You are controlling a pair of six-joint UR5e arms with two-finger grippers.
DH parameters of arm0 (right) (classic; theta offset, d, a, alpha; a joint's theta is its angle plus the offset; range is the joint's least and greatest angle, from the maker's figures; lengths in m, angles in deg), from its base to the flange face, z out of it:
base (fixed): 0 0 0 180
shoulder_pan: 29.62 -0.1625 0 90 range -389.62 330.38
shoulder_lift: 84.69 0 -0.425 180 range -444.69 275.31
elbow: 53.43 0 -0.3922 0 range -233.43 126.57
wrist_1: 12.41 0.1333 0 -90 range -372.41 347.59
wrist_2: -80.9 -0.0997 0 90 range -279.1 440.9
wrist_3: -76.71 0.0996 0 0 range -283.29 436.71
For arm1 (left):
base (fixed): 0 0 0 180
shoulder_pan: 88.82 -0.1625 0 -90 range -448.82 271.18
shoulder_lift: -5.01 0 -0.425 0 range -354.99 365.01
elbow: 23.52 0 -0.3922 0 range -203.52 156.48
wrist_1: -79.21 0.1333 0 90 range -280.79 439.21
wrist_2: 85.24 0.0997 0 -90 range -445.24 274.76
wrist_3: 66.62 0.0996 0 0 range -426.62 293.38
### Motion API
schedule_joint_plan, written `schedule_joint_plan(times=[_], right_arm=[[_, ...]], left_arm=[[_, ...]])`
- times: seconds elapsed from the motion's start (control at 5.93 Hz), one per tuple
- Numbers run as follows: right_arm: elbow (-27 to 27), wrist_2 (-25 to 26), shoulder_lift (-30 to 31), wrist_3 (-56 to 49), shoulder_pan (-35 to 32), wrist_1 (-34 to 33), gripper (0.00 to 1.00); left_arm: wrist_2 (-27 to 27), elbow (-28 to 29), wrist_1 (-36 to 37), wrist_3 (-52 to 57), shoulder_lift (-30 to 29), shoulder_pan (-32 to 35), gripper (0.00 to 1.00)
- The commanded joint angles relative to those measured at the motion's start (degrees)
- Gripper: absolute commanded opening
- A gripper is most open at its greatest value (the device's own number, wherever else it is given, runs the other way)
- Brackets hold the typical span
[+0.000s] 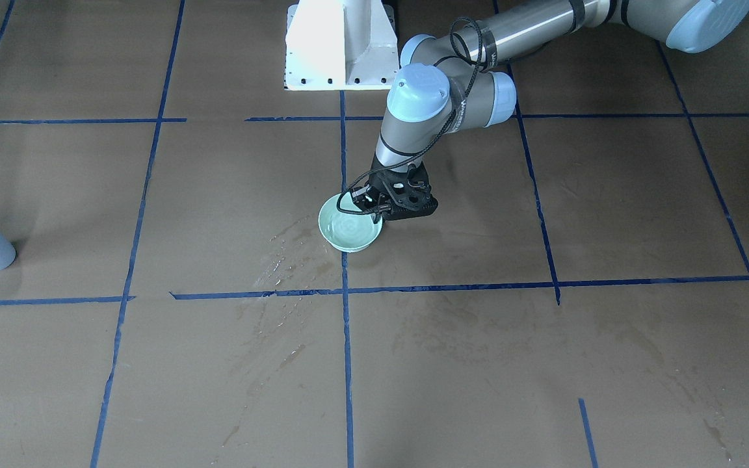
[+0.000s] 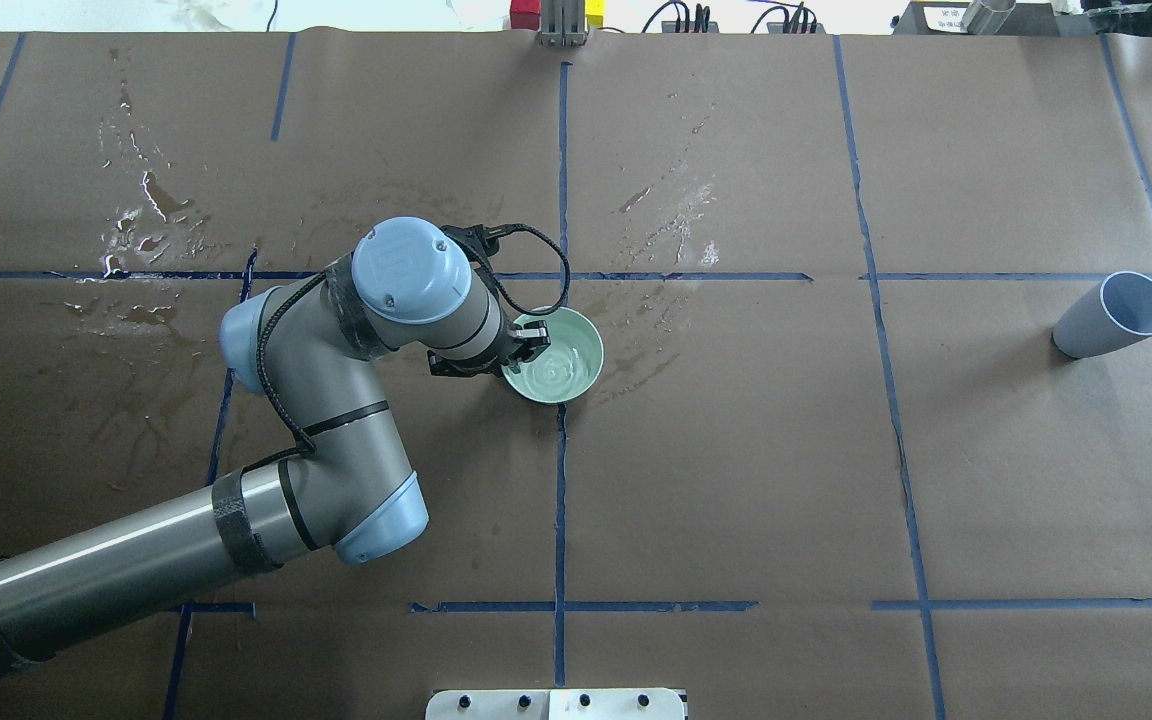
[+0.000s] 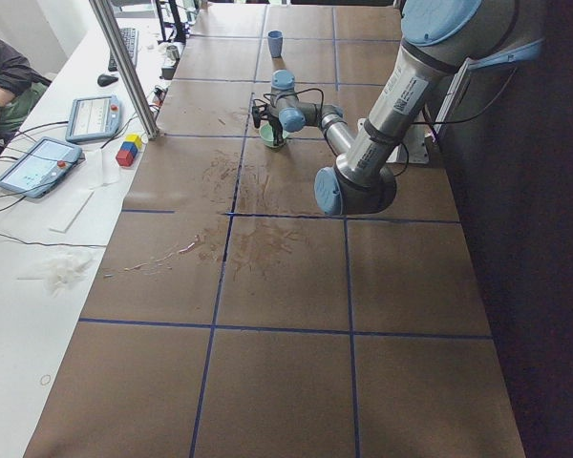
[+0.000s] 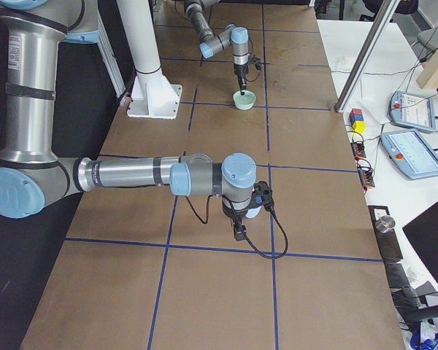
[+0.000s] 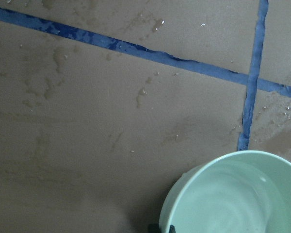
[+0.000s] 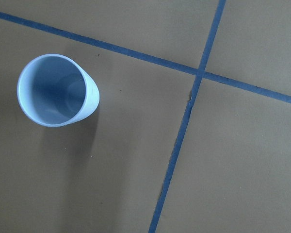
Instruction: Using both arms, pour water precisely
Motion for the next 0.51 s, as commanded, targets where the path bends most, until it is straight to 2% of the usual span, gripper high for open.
schedule_joint_plan(times=[0.0,0.17,0.34], right_arm=[[0.1,0.0,-0.2,-0.1,0.0,0.1,1.00],[0.2,0.0,-0.5,0.1,0.0,0.1,1.00],[0.8,-0.1,-0.7,0.2,0.0,0.0,1.00]], left_arm=[[-0.1,-1.2,0.8,0.6,0.2,0.6,1.00],[-3.5,-4.2,4.3,3.9,0.8,4.0,1.00],[-6.5,-10.8,13.9,9.7,2.1,7.2,1.00]])
